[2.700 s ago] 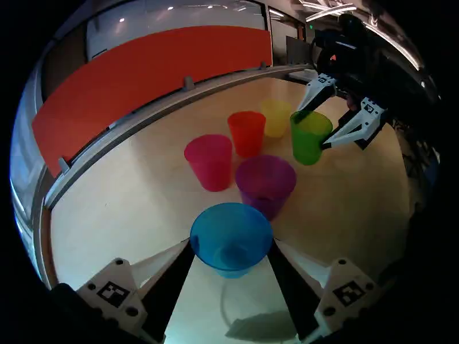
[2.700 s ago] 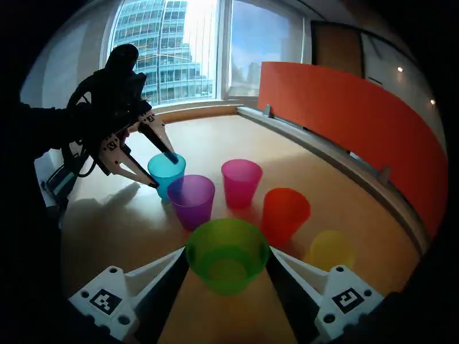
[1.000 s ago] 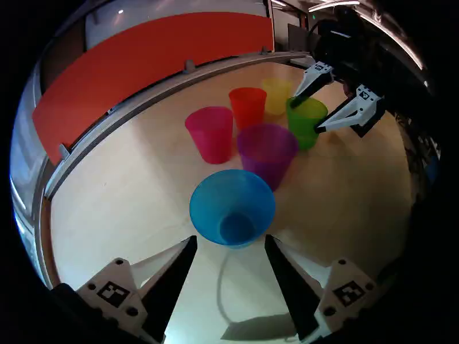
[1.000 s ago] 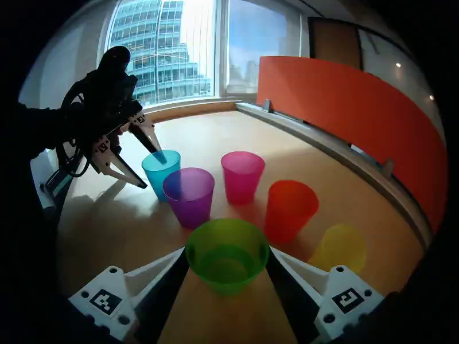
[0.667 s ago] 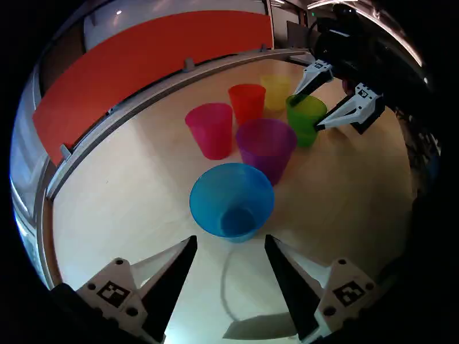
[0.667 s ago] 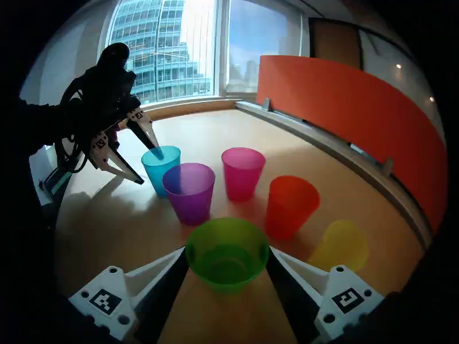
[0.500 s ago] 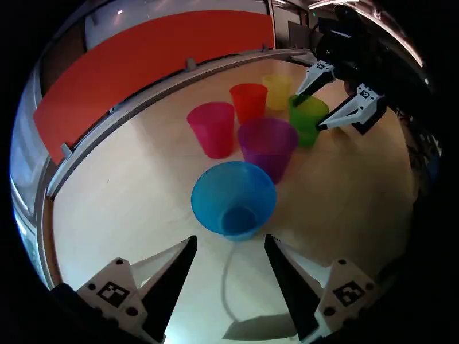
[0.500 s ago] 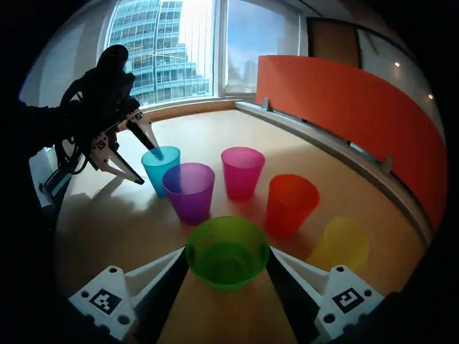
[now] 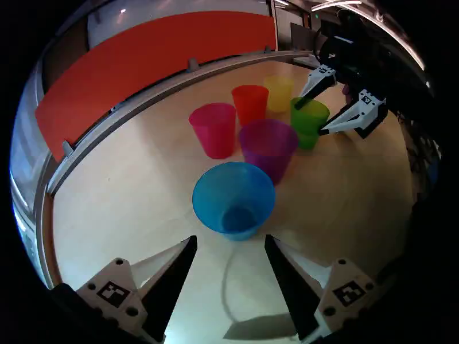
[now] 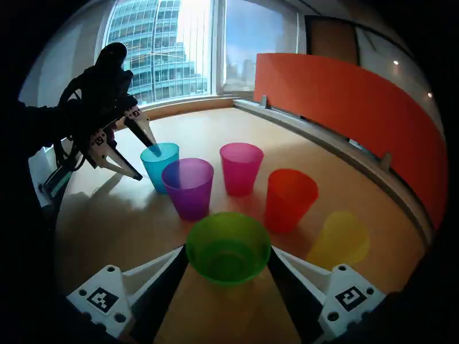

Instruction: Pour water

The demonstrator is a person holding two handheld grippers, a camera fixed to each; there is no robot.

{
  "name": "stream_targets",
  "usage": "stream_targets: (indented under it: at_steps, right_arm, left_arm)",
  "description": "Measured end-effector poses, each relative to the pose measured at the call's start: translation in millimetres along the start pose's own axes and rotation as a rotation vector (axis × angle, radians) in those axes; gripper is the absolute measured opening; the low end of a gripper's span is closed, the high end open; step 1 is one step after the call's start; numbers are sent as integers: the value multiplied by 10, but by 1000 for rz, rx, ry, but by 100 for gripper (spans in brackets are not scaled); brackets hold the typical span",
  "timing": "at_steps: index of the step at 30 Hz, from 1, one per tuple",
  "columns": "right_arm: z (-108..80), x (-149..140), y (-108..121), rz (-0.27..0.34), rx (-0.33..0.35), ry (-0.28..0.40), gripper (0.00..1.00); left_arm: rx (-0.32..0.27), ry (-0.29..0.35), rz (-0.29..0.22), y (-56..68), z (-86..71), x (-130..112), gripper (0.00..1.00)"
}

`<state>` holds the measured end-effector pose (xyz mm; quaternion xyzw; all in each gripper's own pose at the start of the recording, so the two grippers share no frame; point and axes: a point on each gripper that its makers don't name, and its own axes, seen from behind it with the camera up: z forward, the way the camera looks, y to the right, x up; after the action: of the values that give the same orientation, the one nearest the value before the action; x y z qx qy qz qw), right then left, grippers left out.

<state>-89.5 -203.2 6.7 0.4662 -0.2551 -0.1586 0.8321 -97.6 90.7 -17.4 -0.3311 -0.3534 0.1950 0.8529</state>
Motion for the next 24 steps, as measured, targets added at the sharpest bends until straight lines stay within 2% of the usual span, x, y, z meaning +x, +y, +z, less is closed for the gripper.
stream_targets:
  at_steps: [9, 15, 24]
  right_arm:
    - [-79, -19, 27, 15, -17, 4, 100]
    - [-182, -61, 28, 14, -36, 9, 100]
    - [-351, -176, 9, 47, -73, 20, 100]
  left_arm:
    - [15, 13, -24, -63, -84, -11, 87]
    - [29, 26, -44, -84, -149, -25, 87]
    - [55, 49, -85, -122, -284, -79, 87]
